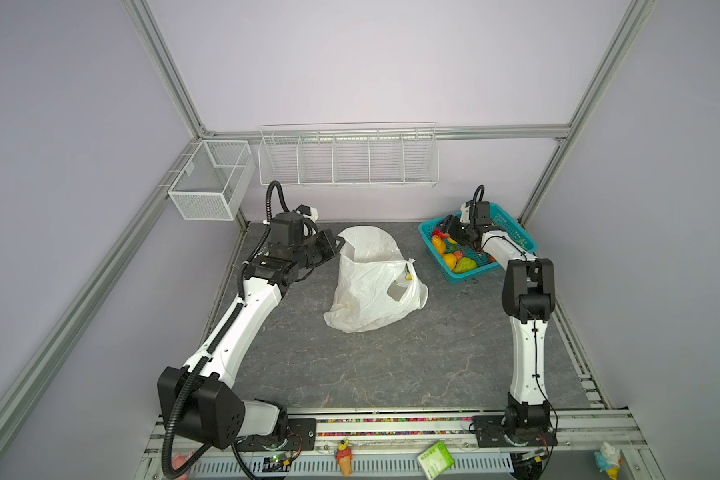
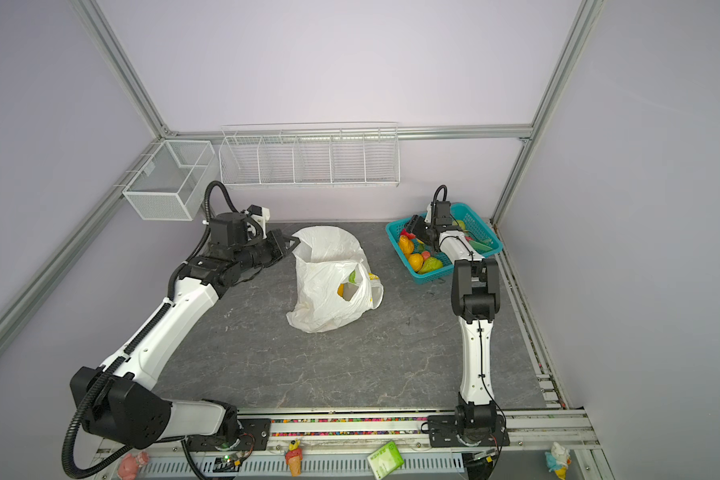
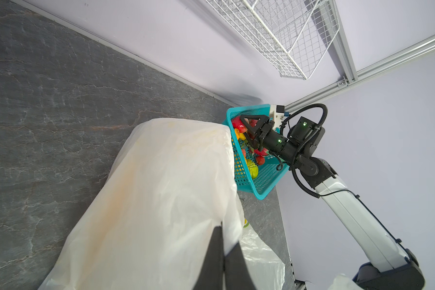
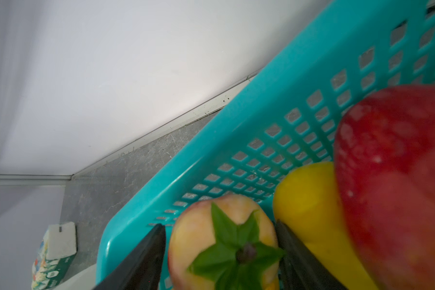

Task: Place the fake fruits into the plastic bag and tie a complex knot
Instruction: 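Grasp a second red-yellow peach in the basket with the right gripper, then carry the peach with the right gripper into the bag opening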

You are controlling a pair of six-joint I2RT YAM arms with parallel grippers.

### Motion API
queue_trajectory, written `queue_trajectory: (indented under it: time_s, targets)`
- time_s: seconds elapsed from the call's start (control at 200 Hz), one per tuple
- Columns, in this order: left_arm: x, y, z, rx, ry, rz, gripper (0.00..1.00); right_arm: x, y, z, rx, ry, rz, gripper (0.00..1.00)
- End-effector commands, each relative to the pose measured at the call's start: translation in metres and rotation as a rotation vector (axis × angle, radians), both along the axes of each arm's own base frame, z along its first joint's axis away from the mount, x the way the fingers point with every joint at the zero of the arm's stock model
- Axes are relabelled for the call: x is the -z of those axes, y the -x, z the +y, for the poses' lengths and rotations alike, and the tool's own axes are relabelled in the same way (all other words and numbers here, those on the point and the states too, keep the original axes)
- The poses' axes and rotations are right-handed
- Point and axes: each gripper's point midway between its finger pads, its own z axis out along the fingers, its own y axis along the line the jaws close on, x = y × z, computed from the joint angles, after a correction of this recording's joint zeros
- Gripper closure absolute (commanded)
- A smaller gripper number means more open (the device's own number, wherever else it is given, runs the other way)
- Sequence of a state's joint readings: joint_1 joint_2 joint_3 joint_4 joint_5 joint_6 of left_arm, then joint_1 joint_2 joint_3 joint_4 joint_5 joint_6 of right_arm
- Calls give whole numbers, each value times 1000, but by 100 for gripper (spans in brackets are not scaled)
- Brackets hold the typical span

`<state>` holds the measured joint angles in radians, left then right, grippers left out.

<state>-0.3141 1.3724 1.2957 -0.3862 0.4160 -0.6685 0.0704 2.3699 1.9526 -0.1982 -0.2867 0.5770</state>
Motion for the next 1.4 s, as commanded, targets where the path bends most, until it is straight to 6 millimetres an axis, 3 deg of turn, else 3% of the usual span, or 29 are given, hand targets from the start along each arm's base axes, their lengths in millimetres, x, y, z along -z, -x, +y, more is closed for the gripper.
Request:
queue_trajectory:
  time_s: [0.0, 0.205, 0.355, 0.605, 0.735, 0.86, 1.08, 1.185, 1.215, 1.395]
  targets:
    - [-4, 2, 2, 4, 1, -24, 100, -9, 3, -1, -7, -16, -18, 34]
    - [-5, 3, 2, 4, 3, -25, 100, -9, 7, -2, -14, -1, -12, 41]
    - [-5, 2, 2, 4, 4, -26, 100, -20, 10, -2, -22, -10, -32, 42]
    - [-5, 2, 3, 2, 3, -24, 100, -75, 21, -5, -33, -23, -131, 42]
    - [-5, 3, 2, 4, 4, -26, 100, -104, 40, -7, -49, -5, -183, 42]
    - [-6, 3, 2, 3, 4, -27, 100, -126, 75, 1, -88, -25, -232, 43]
    - [-8, 4, 1, 8, 13, -28, 100, -166, 178, 44, -272, -43, -321, 43]
    - [-7, 4, 0, 13, 21, -23, 100, -178, 223, 71, -379, -35, -352, 43]
    - [-7, 4, -1, 15, 26, -21, 100, -180, 239, 90, -441, -35, -355, 43]
    - [-7, 4, -3, 26, 38, -18, 100, -177, 300, 150, -693, -63, -349, 43]
